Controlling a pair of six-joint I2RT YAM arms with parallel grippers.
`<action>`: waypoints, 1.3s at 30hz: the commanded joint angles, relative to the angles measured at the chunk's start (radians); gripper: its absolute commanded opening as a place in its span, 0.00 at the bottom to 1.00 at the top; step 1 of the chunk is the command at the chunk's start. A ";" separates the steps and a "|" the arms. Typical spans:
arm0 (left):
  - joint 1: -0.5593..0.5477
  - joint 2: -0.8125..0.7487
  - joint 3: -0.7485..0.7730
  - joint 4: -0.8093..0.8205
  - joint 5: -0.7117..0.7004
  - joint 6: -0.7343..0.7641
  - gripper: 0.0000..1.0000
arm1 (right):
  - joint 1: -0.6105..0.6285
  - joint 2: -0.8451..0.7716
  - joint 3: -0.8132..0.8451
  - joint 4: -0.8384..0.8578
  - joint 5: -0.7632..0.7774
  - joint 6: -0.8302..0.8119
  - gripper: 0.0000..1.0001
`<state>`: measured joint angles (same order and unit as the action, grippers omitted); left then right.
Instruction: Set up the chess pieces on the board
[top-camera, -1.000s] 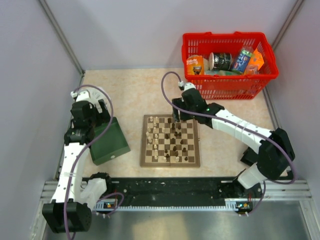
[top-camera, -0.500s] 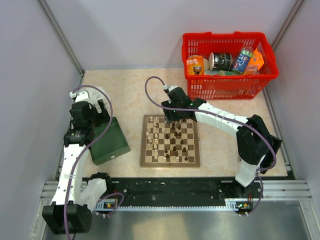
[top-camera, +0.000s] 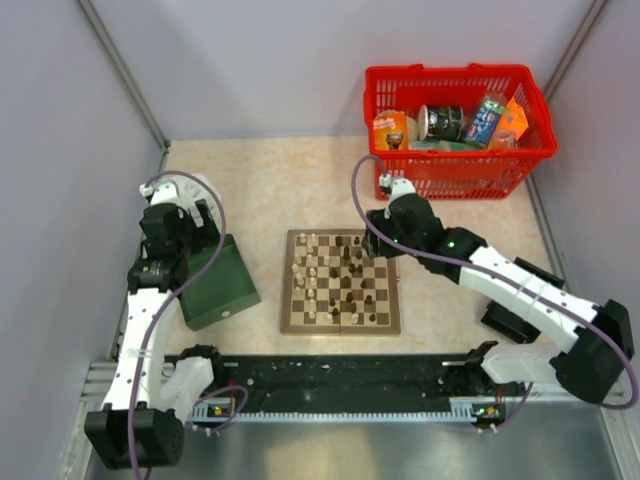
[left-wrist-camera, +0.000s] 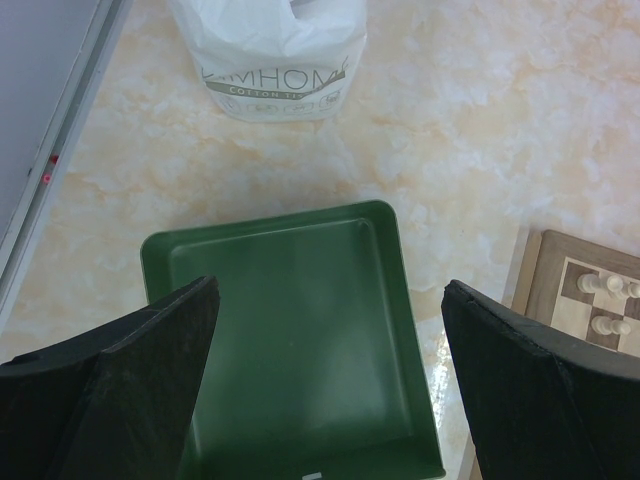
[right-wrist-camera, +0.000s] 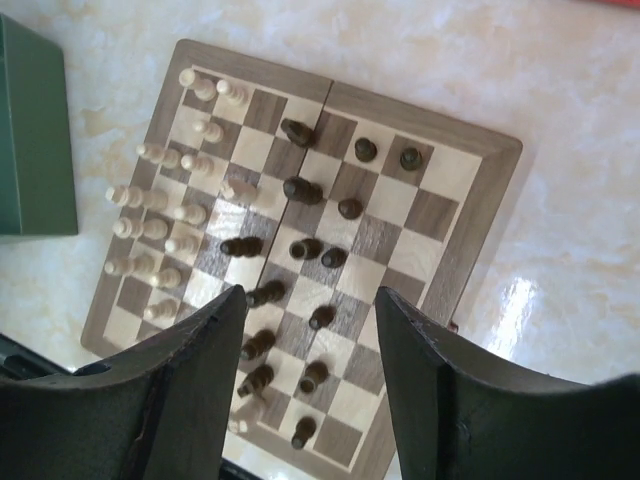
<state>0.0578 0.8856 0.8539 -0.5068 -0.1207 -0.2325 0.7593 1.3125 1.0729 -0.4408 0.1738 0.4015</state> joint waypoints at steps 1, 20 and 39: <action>0.000 -0.013 -0.006 0.013 -0.007 0.013 0.99 | 0.008 -0.123 -0.105 -0.070 -0.069 0.106 0.55; 0.000 -0.004 -0.006 0.011 0.000 0.010 0.98 | 0.137 -0.079 -0.268 -0.081 -0.112 0.220 0.47; 0.000 -0.007 -0.007 0.011 -0.002 0.012 0.98 | 0.155 0.051 -0.208 -0.055 -0.057 0.192 0.43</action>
<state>0.0578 0.8864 0.8536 -0.5098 -0.1207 -0.2325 0.8959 1.3441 0.8043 -0.5350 0.0872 0.6083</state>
